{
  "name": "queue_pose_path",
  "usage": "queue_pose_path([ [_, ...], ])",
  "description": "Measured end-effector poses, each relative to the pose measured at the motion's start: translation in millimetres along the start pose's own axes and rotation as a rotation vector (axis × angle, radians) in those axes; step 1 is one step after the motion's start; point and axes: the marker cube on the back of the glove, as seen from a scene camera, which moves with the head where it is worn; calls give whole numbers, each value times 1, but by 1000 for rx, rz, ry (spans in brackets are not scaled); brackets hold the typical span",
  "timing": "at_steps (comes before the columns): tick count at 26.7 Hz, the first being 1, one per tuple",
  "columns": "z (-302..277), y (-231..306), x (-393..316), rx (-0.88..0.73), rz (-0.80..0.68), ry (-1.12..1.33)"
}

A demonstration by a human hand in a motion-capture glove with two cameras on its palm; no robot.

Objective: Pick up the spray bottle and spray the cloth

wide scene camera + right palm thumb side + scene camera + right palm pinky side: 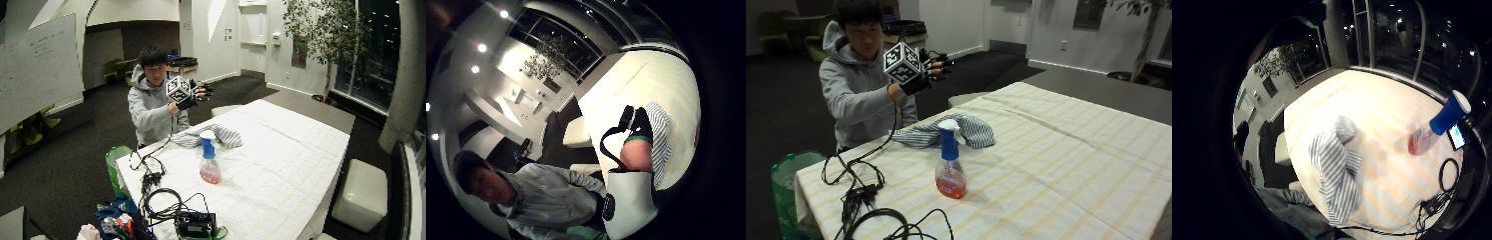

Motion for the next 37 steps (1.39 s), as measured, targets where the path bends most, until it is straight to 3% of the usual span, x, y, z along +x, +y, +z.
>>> queue_pose_path([
  [23,-39,22,133,427,386,-100],
  [37,-15,35,196,461,584,-129],
])
